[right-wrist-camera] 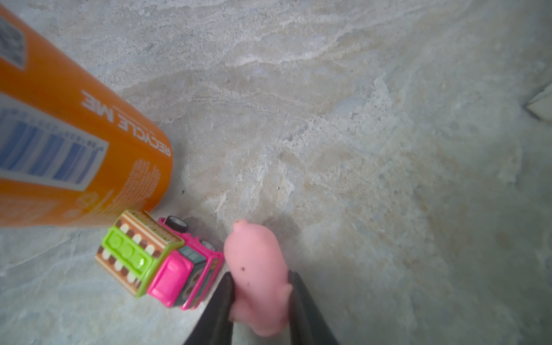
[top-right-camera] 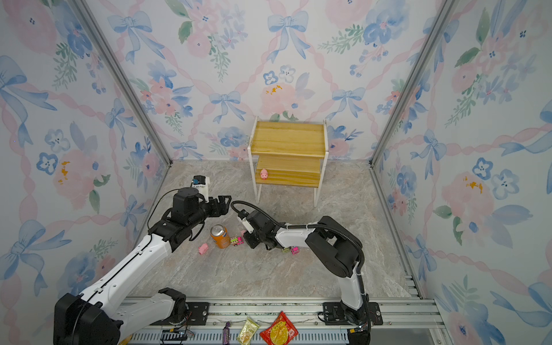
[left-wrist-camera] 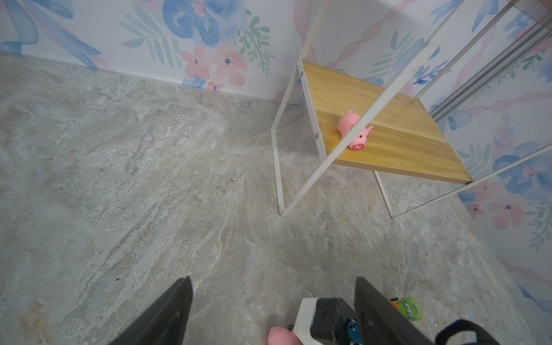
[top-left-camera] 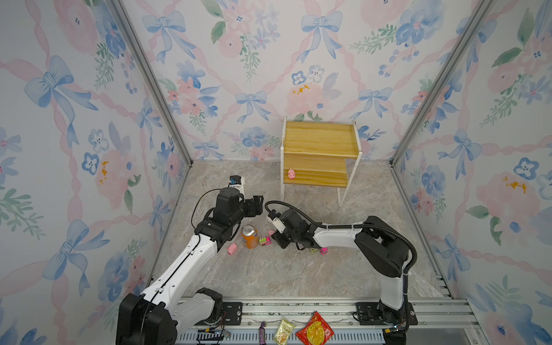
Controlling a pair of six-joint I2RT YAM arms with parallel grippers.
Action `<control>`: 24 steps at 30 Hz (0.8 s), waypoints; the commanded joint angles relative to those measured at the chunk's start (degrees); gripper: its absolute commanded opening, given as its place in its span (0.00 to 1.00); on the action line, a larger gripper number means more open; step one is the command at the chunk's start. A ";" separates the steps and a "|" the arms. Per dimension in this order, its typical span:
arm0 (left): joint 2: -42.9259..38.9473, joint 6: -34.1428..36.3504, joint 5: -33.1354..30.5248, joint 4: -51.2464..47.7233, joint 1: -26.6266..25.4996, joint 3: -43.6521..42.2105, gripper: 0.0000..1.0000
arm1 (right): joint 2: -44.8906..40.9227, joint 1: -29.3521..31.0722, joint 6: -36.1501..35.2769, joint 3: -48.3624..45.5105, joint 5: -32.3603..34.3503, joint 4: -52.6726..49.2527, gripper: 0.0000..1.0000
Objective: Place and organize the plastic toys onto the shelf
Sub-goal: 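Close the right gripper on the pink pig and lift it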
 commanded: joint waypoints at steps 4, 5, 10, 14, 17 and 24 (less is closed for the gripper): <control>0.34 0.62 -0.08 0.41 0.32 -0.59 0.86 | -8.12 -0.41 1.44 -5.28 2.71 1.81 0.29; 0.32 0.63 -0.09 0.47 0.33 -0.59 0.86 | -9.62 -0.45 1.69 -6.12 3.35 1.85 0.29; -0.32 0.54 0.16 0.46 0.41 -0.51 0.86 | -18.74 -1.02 3.15 -10.27 10.25 1.42 0.29; -0.86 0.37 0.67 0.41 0.50 -0.42 0.86 | -24.00 -1.90 5.04 -10.99 18.71 0.93 0.29; -1.31 0.42 0.63 0.45 0.56 -0.42 0.86 | -25.66 -2.85 6.57 -9.95 25.03 1.24 0.29; -2.09 0.46 0.61 0.46 0.71 -0.44 0.86 | -23.63 -6.21 10.96 -5.90 34.71 6.70 0.30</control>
